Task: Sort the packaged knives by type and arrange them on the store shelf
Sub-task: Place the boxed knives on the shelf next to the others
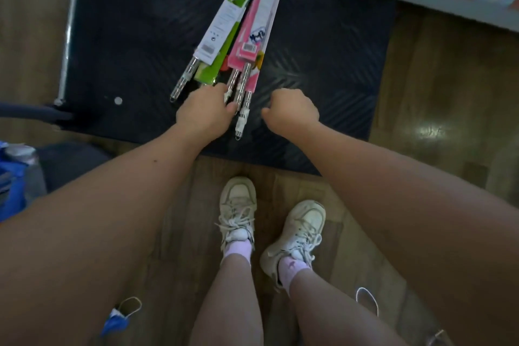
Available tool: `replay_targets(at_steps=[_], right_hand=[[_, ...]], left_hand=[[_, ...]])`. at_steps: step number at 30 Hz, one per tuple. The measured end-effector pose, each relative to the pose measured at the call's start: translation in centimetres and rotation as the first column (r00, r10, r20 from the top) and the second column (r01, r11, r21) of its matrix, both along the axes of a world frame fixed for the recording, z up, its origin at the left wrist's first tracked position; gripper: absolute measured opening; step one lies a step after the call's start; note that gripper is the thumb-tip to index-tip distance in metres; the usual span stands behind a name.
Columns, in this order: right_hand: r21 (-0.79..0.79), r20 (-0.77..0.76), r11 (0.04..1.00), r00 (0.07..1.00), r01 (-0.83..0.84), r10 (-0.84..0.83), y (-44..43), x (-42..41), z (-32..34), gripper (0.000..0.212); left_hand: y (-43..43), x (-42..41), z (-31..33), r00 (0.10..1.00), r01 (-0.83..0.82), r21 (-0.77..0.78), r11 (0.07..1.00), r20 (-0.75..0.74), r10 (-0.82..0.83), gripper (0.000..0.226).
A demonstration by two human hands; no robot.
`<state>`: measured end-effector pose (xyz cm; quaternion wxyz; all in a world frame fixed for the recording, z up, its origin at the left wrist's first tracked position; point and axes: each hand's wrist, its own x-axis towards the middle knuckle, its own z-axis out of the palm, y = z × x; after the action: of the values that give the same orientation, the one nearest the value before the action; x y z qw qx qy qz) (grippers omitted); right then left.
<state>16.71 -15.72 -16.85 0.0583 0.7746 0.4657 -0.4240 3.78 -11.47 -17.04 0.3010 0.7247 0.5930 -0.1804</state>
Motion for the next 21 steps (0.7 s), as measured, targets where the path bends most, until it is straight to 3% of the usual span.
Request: replay_targets(at_steps=[7,16,21], right_hand=[[0.002,-0.008,0.999,0.999,0.054,-0.054,0.6,-0.9,-6.3,0.025],[0.038,-0.023,0.995,0.996,0.090,-0.089,2.6,-1.5,-9.1,0.017],[0.091,-0.082,0.966,0.968,0.243,-0.236,2.9,-1.2,-9.3,0.025]], left_hand=[[1.3,0.4,-6.2,0.998,-0.030,0.071,0.997,0.057,0.026,0.041],[2.3,1.7,-9.2,0.993,-0.116,0.121,0.986,-0.006,0.118,0.057],[2.7,1.1,-9.6,0.970,-0.217,0.038,0.975,0.121,0.211,0.049]])
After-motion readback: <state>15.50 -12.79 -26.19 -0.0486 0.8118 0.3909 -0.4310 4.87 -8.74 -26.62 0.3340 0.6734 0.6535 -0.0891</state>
